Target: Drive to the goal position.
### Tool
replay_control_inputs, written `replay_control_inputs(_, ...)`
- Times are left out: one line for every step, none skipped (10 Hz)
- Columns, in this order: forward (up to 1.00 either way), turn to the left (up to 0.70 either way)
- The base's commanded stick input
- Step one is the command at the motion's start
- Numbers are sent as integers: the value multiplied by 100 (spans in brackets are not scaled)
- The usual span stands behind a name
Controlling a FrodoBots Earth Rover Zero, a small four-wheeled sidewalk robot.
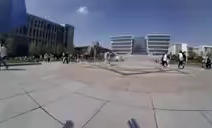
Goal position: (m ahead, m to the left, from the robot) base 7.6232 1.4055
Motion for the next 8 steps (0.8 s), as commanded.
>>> replay_control_inputs(100,0)
replay_control_inputs(40,0)
replay_control_inputs(0,0)
replay_control_inputs(0,0)
replay_control_inputs(0,0)
replay_control_inputs(0,0)
replay_control_inputs(0,0)
replay_control_inputs(0,0)
